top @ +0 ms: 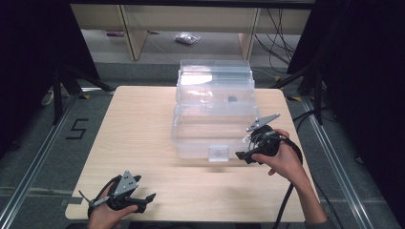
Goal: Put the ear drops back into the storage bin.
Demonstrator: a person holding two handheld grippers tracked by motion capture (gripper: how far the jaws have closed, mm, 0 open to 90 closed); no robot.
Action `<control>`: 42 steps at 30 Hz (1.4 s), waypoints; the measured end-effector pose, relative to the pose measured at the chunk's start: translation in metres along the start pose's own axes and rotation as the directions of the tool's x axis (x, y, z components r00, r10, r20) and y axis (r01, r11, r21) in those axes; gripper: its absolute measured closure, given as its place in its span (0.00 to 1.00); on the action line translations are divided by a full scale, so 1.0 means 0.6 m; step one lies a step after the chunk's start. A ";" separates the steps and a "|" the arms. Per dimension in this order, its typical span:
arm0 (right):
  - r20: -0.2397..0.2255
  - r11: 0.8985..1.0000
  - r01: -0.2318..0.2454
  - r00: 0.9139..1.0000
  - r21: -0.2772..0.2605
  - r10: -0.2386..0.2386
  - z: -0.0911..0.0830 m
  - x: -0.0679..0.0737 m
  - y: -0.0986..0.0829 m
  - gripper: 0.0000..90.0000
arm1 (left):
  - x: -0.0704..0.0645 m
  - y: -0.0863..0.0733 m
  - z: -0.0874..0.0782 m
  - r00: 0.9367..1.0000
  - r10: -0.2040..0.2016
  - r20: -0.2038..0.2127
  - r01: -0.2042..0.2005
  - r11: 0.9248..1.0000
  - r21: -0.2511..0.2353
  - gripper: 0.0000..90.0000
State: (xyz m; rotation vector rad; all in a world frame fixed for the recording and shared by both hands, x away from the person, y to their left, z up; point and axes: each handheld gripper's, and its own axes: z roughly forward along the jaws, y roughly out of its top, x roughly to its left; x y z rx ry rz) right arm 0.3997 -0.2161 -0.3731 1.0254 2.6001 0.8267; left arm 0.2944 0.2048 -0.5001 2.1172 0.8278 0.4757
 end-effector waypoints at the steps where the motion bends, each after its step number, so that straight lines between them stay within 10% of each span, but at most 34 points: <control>1: -0.003 1.000 0.006 1.000 0.003 -0.006 -0.001 0.002 -0.001 0.24 | 0.000 0.000 0.000 1.000 -0.001 -0.001 0.001 1.000 -0.001 0.20; 42: -0.029 0.990 0.061 0.997 -0.124 -0.065 0.019 0.042 -0.066 0.23 | 0.004 0.001 -0.002 0.999 0.032 -0.008 -0.032 0.999 0.011 0.20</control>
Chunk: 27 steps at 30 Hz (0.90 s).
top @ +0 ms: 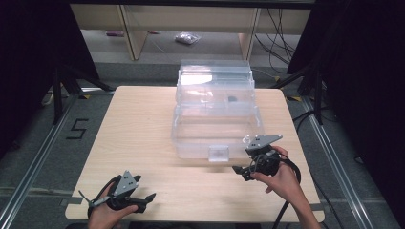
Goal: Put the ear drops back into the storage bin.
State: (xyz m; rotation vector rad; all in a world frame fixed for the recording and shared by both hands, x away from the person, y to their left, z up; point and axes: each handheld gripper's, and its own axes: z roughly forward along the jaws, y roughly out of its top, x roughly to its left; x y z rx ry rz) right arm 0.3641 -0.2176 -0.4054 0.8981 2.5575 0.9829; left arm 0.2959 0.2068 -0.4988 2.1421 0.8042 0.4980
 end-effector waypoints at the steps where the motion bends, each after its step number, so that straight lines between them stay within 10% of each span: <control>1: 0.000 1.000 0.003 1.000 -0.003 -0.003 0.000 0.000 -0.001 0.23 | -0.002 0.000 0.000 1.000 -0.013 0.006 0.013 1.000 0.001 0.20; 27: -0.005 0.997 -0.072 0.997 -0.029 0.072 0.015 0.017 -0.058 0.22 | -0.002 -0.001 0.000 1.000 -0.016 0.006 0.016 1.000 -0.001 0.20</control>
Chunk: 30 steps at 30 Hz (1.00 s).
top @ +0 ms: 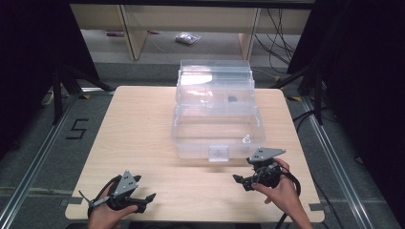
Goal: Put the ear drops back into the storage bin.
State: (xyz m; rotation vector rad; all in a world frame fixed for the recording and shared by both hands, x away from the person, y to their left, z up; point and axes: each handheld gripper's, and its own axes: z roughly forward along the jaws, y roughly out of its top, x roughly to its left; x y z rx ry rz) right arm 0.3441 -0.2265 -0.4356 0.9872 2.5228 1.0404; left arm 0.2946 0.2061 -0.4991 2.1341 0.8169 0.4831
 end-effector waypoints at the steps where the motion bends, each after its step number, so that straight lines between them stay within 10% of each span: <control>1: 0.001 1.000 0.012 1.000 -0.028 -0.012 0.003 -0.001 -0.002 0.22 | 0.000 0.000 0.001 1.000 -0.001 -0.001 0.001 1.000 -0.006 0.20; 30: -0.021 1.000 -0.028 0.999 -0.003 0.028 0.021 0.011 -0.065 0.21 | 0.001 0.001 -0.001 1.000 0.008 -0.003 -0.008 1.000 -0.001 0.20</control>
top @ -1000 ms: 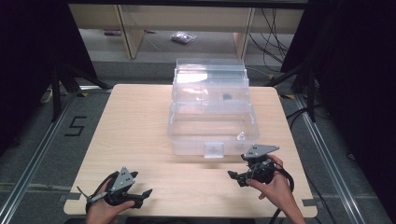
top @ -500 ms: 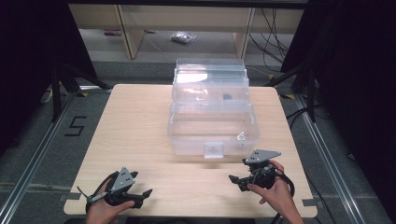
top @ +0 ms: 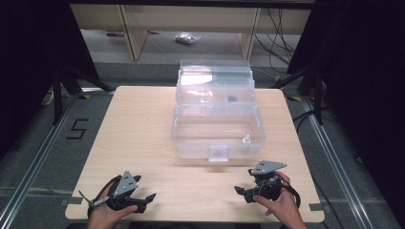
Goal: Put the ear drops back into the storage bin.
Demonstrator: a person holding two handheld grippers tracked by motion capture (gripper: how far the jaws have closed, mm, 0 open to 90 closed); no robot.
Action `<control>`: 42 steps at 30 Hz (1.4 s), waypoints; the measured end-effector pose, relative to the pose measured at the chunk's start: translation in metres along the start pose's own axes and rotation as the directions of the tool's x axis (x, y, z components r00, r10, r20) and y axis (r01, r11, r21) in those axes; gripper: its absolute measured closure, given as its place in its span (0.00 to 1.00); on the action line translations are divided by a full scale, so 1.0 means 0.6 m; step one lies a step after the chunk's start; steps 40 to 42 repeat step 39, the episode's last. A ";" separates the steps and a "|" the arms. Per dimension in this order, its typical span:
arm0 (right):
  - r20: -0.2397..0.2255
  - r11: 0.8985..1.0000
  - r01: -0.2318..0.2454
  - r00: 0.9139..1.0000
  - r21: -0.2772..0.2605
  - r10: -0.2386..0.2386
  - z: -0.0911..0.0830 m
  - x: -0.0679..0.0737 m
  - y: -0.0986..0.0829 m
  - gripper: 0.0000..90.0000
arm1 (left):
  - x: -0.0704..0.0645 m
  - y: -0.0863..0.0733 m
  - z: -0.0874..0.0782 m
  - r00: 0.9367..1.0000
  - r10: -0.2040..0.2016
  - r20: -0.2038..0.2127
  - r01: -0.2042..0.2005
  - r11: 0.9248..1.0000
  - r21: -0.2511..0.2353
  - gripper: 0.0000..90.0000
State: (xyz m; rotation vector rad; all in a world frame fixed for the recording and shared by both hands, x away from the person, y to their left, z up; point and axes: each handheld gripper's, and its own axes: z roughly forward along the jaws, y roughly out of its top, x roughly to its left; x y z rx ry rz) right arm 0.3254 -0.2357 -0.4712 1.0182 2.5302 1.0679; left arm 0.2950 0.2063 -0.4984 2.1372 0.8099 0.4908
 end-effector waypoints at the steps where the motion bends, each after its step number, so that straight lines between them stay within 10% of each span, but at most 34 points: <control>1: 0.000 1.000 0.000 1.000 0.000 0.000 0.000 0.000 0.000 0.21 | 0.000 0.000 0.000 1.000 0.000 0.000 0.000 1.000 0.000 0.20; 28: 0.026 0.998 -0.054 0.998 0.016 0.053 -0.008 0.018 -0.039 0.18 | 0.000 0.000 -0.001 1.000 0.009 -0.004 -0.009 1.000 0.005 0.20; 42: 0.017 1.000 -0.003 1.000 0.022 0.002 -0.008 0.013 -0.037 0.18 | -0.003 0.000 0.000 1.000 -0.016 0.004 0.016 1.000 -0.008 0.20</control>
